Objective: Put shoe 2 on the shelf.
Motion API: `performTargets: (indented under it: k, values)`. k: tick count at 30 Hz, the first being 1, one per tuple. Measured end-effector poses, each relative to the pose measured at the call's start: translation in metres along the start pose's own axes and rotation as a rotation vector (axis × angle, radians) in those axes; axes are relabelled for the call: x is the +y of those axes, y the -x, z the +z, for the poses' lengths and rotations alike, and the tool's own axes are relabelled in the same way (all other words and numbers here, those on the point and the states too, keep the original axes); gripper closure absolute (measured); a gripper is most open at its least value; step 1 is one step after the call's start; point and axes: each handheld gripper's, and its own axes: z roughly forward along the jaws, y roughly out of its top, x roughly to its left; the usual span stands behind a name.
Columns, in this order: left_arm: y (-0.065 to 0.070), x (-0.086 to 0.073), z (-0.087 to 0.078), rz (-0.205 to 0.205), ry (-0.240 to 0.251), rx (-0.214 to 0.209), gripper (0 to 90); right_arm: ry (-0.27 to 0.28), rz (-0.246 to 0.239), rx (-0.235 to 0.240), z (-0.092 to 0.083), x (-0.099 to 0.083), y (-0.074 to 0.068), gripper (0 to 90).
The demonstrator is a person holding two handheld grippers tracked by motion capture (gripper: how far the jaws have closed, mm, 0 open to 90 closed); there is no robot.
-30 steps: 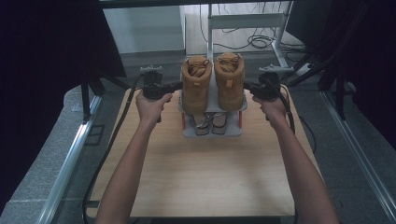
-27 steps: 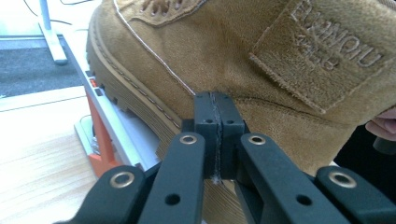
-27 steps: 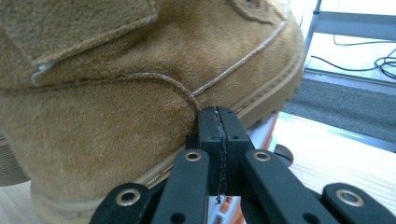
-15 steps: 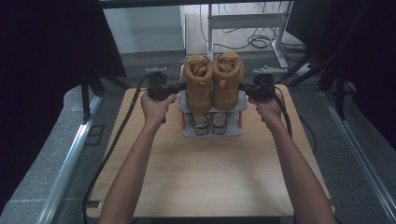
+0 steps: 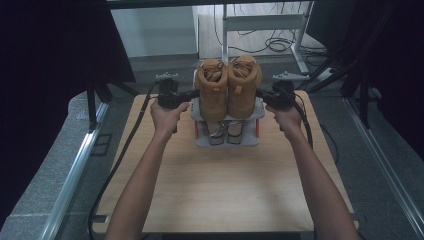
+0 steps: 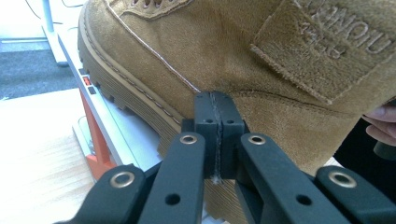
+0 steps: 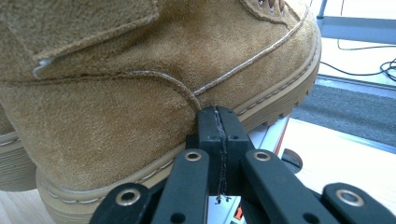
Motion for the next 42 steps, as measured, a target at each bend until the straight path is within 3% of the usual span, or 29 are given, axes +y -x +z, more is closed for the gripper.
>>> performTargets:
  k: [4, 7, 16, 23, 30, 42]
  values:
    - [0.003, -0.002, -0.002, 0.038, 0.017, 0.027, 89.7, 0.014, 0.005, 0.004, -0.002, -0.003, 0.001, 87.4]
    - [0.002, -0.003, -0.010, 0.040, 0.048, 0.018, 89.4, 0.043, 0.007, 0.006, -0.008, -0.006, 0.003, 86.8]
    - [-0.004, -0.018, -0.024, 0.058, 0.051, 0.036, 86.0, 0.111, 0.006, 0.020, -0.034, -0.016, 0.009, 80.2]
    - [-0.004, -0.034, -0.037, 0.086, 0.060, 0.056, 76.1, 0.134, -0.011, 0.056, -0.048, -0.029, 0.010, 70.4]
    - [-0.004, -0.055, -0.048, 0.115, 0.051, 0.067, 68.4, 0.135, -0.002, 0.085, -0.058, -0.049, 0.010, 67.5]
    - [-0.010, -0.106, -0.066, 0.098, 0.047, 0.061, 59.5, 0.121, 0.001, 0.102, -0.074, -0.091, 0.007, 63.8]
